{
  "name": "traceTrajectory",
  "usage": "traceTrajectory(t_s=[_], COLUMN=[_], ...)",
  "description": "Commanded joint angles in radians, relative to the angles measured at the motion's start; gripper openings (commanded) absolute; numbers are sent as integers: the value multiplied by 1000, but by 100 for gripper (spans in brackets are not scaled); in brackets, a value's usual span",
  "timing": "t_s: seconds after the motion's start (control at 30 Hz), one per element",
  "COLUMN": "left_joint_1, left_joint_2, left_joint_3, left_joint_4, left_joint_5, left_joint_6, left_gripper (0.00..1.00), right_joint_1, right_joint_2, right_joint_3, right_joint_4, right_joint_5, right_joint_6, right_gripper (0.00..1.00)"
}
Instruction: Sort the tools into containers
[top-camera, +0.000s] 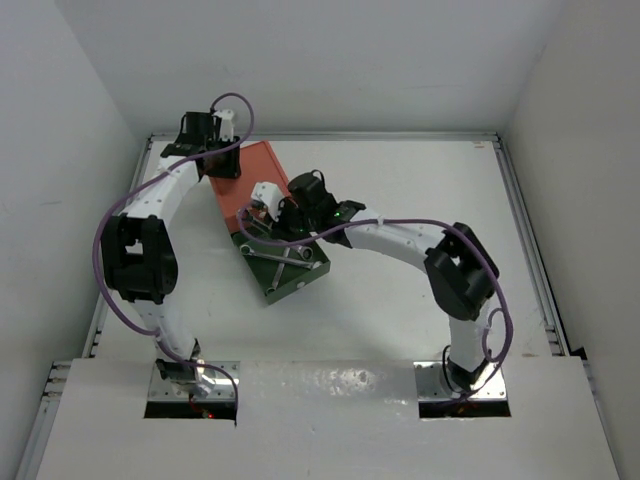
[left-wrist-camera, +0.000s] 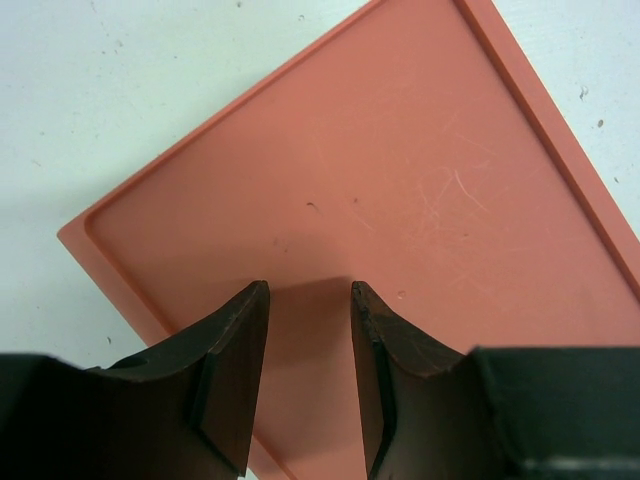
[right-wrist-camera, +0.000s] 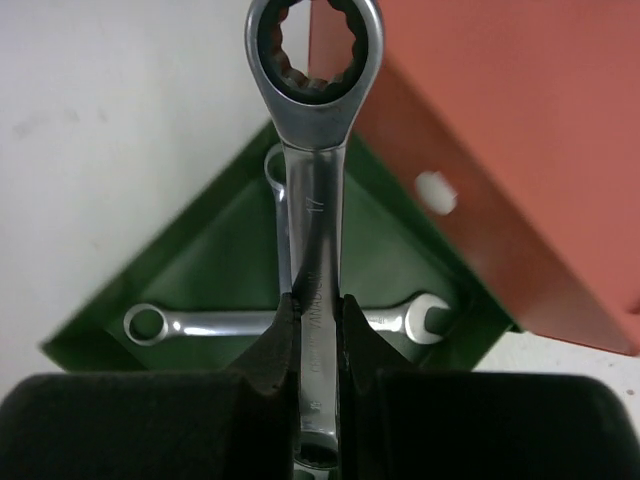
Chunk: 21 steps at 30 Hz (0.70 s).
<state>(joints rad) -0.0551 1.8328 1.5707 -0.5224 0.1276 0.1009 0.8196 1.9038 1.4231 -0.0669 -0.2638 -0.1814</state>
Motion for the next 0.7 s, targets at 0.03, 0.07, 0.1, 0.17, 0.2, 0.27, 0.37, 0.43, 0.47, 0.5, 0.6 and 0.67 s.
traceTrajectory(t_s=[0.03,0.07,0.1,0.17,0.2,0.27,0.37,0.43,0.47,0.5,0.6,0.67], left_joint_1=[24,24,24,24,24,24,24,24,24,24,24,24], left_joint_2=[28,31,36,36,34,31,23,23,25,26,31,29], left_joint_3=[14,15,18,18,18,18,26,35,40,41,43,43], left_joint_4=[7,7,4,2,2,1,2,-2,-2,-4,-7,-7], left_joint_5=[-25,-20,-19,-11,-10,-6,4,10,12,12,12,14], left_joint_6=[6,6,5,6,6,5,5,3,2,2,3,6], left_gripper=[36,36,36,36,36,36,36,36,36,36,36,36], right_joint_1=[10,9,10,12,13,30,50,56,55,55,55,55], right_joint_2=[27,40,69,90,103,103,97,92,87,83,64,51], right_joint_3=[34,45,53,79,83,80,83,91,99,100,105,112], right_joint_4=[58,44,29,-19,-28,-34,-30,-21,-11,8,44,49], right_joint_5=[3,9,15,29,29,40,52,52,49,48,43,43], right_joint_6=[-182,-209,-222,-239,-245,-271,-300,-282,-271,-264,-234,-193], right_gripper=[0,0,0,0,1,10,25,30,31,31,35,39])
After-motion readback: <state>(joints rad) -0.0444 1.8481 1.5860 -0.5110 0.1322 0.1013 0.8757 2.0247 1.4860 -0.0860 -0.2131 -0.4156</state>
